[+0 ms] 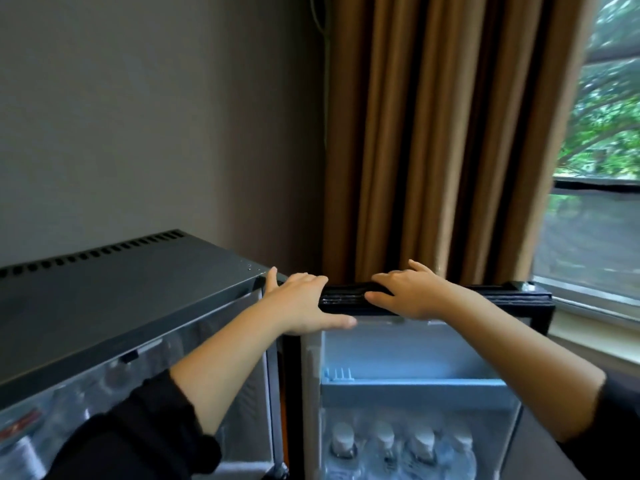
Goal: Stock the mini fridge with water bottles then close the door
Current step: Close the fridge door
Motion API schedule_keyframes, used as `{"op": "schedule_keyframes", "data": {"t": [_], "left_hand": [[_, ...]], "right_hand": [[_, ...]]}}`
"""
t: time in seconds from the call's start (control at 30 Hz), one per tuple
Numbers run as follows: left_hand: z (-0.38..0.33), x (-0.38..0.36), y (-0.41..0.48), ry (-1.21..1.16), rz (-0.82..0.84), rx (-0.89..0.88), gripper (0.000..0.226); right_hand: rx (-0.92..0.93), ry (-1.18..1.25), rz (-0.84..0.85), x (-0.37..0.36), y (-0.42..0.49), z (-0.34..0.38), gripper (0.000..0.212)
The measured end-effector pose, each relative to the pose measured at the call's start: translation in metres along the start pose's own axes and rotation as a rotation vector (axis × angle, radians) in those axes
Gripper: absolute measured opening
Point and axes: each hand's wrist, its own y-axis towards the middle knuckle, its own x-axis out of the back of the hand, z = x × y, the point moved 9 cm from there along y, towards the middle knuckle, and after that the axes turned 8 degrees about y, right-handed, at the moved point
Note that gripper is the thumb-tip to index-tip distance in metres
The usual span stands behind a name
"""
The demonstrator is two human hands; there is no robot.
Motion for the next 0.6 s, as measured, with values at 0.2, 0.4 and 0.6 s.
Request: {"op": "schedule_keyframes", "data": {"t": [0.2,0.4,0.6], "left_hand": [[-0.002,0.003,-0.003,0.003,-0.104,0.018,0.087],[-0.003,-0.001,-0.028,-0.091,-0.024,0.022,0.091],[0.004,0.010,-0.065,-0.071,-0.036,0.014,0.087]], "right_hand": [[-0.040,-0.023,-0.011,0.007,-0.013,0.015,0.063],[-0.085,0.072,0.157,0.006,-0.045,0.023,0.063],[-0.071,0.212,0.292,0.010,-0.077,0.036,0.055]]}}
